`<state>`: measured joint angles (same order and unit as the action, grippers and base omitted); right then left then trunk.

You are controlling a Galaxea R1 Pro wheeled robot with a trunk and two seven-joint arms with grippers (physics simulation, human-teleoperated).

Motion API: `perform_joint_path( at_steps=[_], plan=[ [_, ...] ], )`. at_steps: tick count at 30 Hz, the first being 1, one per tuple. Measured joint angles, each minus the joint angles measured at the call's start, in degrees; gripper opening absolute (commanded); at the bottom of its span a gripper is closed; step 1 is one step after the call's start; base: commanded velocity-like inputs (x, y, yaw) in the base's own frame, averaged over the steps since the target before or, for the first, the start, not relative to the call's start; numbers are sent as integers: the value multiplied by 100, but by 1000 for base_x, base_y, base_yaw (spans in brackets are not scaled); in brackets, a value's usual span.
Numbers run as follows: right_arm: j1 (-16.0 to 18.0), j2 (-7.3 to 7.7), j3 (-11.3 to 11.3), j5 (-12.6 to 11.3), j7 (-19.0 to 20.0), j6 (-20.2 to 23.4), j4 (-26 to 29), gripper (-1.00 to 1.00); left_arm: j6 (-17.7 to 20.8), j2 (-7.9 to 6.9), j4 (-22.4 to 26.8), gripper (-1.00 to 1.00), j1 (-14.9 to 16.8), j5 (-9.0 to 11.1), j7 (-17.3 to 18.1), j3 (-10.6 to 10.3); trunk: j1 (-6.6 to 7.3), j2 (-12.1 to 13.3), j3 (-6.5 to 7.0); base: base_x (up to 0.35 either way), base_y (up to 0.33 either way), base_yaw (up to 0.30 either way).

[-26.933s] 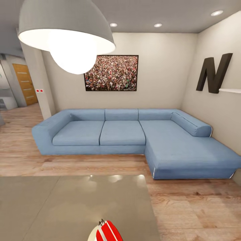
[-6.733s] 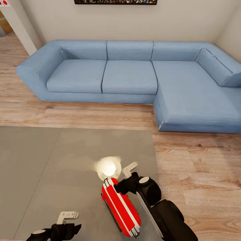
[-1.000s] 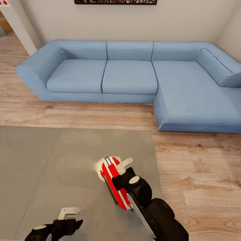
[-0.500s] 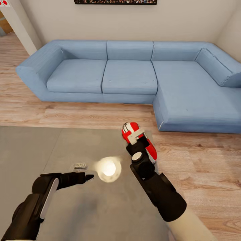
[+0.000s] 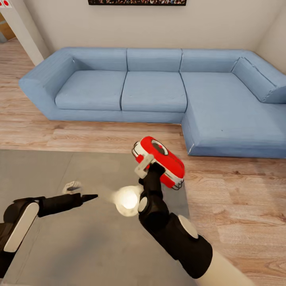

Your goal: Turn on the radio receiver that's on the table in the living room.

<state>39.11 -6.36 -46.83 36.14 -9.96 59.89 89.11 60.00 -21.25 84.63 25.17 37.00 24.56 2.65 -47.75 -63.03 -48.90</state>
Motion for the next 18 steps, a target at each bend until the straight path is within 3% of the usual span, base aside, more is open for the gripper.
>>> perform_joint_path(
  at_steps=[2,4,7,11,16,18],
  plan=[
    [-1,4,-166,281,-3,-5,-2,-100,0,-83,0,100,1,274,-6,1,0,0,0,0,0,0],
    [0,19,-243,605,-15,5,0,-100,0,-116,1,100,32,417,-9,2,0,0,0,0,0,0],
    [-1,158,-415,825,-40,1,-2,-100,0,-145,1,100,205,549,-16,0,0,0,0,0,0,0],
    [-1,487,-858,1245,-102,2,-7,-100,0,-163,-5,100,513,697,-20,0,0,0,0,0,0,0],
    [-6,950,-1453,1684,-217,-2,-45,-100,0,-184,-97,100,914,1099,-28,0,0,0,0,0,0,0],
    [-8,1100,-1633,1746,-235,-4,-50,-100,0,-225,-203,100,1059,1216,-33,-1,0,0,0,0,0,0]
  ],
)
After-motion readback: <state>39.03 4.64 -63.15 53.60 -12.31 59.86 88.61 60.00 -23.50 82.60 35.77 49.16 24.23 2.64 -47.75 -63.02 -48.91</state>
